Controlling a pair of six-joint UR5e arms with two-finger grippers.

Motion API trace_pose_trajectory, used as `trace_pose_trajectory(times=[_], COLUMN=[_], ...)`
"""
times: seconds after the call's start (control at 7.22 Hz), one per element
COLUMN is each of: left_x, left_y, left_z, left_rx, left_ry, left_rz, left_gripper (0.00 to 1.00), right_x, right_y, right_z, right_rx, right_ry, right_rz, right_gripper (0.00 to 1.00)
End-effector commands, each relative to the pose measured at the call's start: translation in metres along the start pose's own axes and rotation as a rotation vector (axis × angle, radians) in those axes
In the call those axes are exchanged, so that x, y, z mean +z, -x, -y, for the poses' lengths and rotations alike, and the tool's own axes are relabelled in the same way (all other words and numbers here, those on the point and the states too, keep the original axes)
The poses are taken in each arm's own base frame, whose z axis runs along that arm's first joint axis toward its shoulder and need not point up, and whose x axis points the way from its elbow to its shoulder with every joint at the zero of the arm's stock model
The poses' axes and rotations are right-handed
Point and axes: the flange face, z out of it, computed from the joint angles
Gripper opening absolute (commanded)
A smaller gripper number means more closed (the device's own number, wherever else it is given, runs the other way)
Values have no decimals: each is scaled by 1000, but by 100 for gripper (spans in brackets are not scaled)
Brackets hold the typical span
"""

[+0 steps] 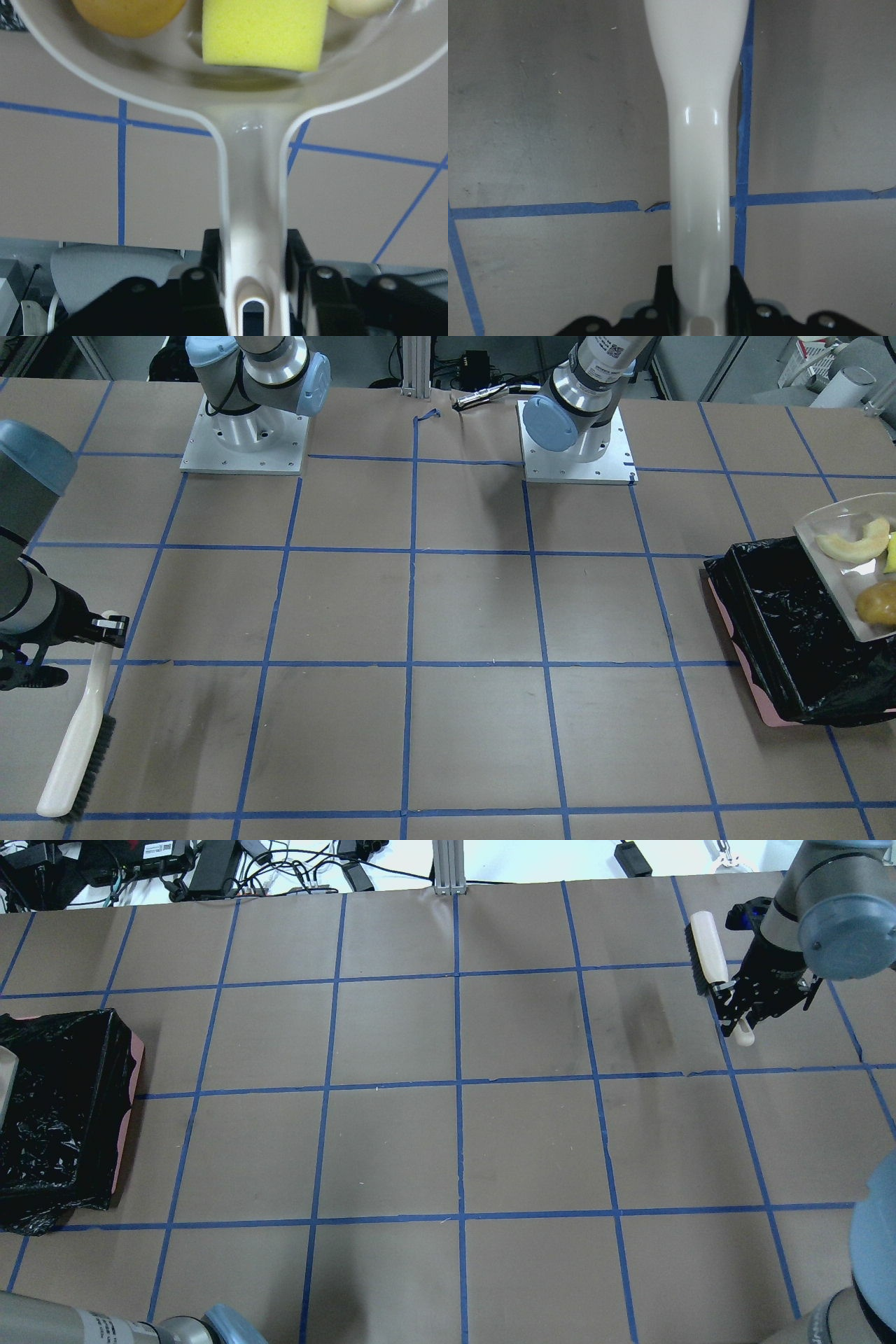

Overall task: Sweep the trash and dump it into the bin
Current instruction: 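Tip the dustpan over the trash bag with the left gripper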

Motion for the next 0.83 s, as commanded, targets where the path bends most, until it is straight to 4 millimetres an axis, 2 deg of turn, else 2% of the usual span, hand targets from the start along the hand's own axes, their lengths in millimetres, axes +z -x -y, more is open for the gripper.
trace_pose_trajectory(times=[0.0,0.14,0.28,0.55,0.69], left_x=[-29,-41,-45,-50,-59], left_y=[2,3,3,1,-1], left_z=[43,62,66,66,62], left_rx=[-15,-31,-45,-49,-55], left_ry=[139,217,243,240,231], left_rz=[-59,-87,-90,-81,-68], left_gripper=[0,0,0,0,0], right_x=[14,23,27,30,32], right_y=[-13,-16,-24,-24,-23], right_z=[4,7,7,6,4], right_rx=[-16,-12,2,10,5], right_ry=[18,35,40,52,62], right_rz=[16,21,28,32,34], right_gripper=[0,0,0,0,0])
